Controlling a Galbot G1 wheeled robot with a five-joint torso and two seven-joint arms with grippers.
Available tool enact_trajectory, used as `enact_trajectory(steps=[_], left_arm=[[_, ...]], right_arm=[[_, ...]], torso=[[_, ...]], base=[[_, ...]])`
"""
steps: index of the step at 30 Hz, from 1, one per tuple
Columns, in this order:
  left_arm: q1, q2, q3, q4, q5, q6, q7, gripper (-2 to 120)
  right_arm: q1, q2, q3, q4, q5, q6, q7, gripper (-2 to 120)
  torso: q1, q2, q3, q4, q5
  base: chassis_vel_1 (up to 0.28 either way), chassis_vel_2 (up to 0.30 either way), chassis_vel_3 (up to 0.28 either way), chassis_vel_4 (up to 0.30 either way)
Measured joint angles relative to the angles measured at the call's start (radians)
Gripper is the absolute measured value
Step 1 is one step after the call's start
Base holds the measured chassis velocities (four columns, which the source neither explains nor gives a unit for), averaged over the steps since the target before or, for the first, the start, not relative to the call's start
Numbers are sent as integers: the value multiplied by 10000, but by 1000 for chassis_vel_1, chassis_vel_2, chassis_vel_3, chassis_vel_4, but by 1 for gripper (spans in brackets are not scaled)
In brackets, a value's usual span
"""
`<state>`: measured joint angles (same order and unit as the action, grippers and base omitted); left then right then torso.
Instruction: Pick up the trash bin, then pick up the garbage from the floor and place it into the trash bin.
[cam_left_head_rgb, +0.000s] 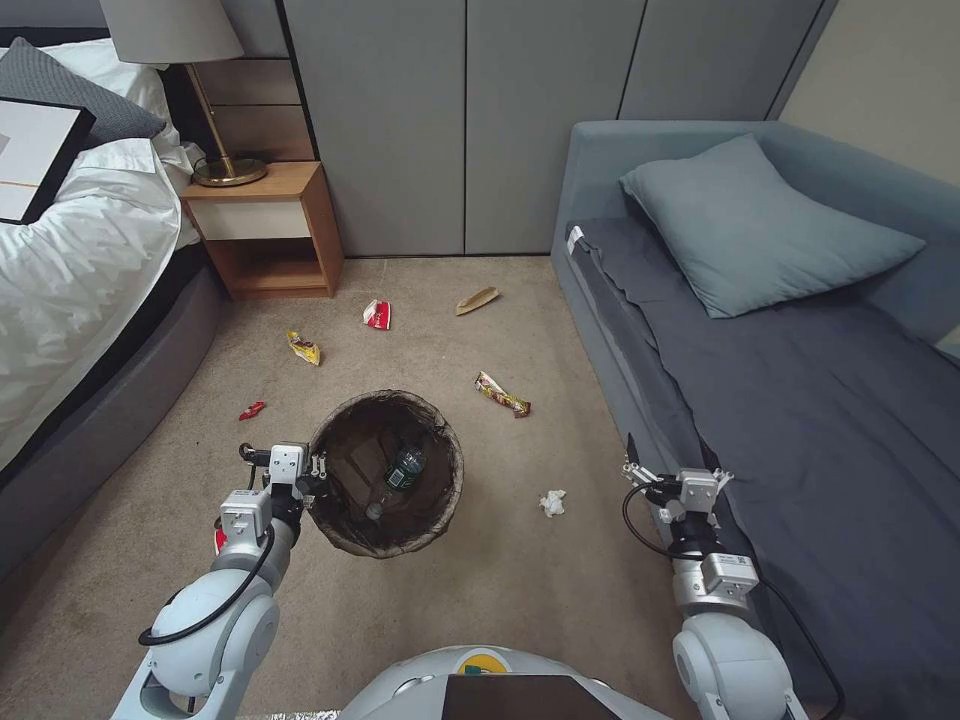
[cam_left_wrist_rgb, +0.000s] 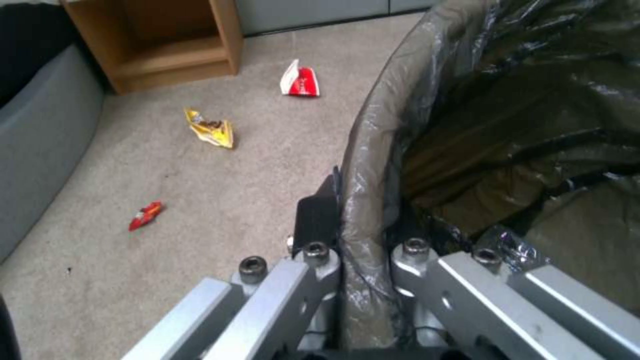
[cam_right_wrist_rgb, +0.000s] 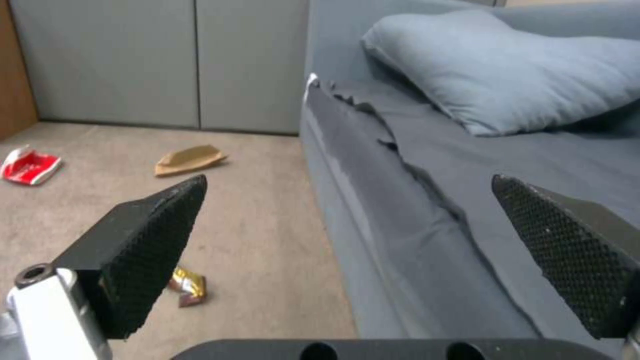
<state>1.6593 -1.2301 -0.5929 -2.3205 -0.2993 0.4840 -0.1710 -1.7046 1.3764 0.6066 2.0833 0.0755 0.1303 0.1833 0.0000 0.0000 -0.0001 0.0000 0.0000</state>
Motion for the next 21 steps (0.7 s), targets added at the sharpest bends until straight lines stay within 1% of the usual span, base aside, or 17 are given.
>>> enact_trajectory(steps=[2,5,6,8,9,12,13,15,16,17,19,21], left_arm=[[9,0,0,-17,0,5,-1,3],[62,18,-40,-104,0,37,-9,3],[62,18,-40,-104,0,37,-9,3],[87,23,-46,-168,0,68,-29,3],[87,23,-46,-168,0,68,-29,3],[127,0,-29,-281,3,109,-61,3],[127,0,-29,-281,3,109,-61,3],[145,-1,-26,-337,3,143,-71,3],[145,-1,-26,-337,3,143,-71,3],[130,33,0,-367,-6,170,-79,3],[90,79,28,-368,-33,200,-82,3],[-1,194,91,-360,-101,249,-83,3]], right_arm=[[19,-23,-21,-32,12,-69,-17,100],[185,-150,-115,-186,233,-544,-214,100],[185,-150,-115,-186,233,-544,-214,100],[496,-255,-219,-309,561,-1207,-342,100],[496,-255,-219,-309,561,-1207,-342,100],[1158,-547,-519,-670,1144,-2206,-344,100],[1158,-547,-519,-670,1144,-2206,-344,100],[1480,-710,-685,-894,1428,-2600,-377,100],[1480,-710,-685,-894,1428,-2600,-377,100],[1701,-837,-792,-1085,1619,-2871,-425,100],[1824,-911,-848,-1215,1742,-3034,-464,100],[2024,-1024,-939,-1509,1993,-3298,-510,100]], torso=[[0,0,0,0,0],[0,0,0,-1,1],[0,0,0,-1,1],[0,0,0,-1,1],[0,0,0,-1,1],[0,0,0,0,1],[0,0,0,0,1],[0,0,1,1,1],[0,0,1,1,1],[0,0,1,3,2],[0,0,1,2,1],[0,0,1,-2,1]], base=[[0,0,0,0],[0,0,0,0],[0,0,0,0],[0,0,0,0],[0,0,0,0],[0,0,0,0],[0,0,0,0],[0,0,0,0],[0,0,0,0],[0,0,0,0],[0,0,0,0],[0,0,0,0]])
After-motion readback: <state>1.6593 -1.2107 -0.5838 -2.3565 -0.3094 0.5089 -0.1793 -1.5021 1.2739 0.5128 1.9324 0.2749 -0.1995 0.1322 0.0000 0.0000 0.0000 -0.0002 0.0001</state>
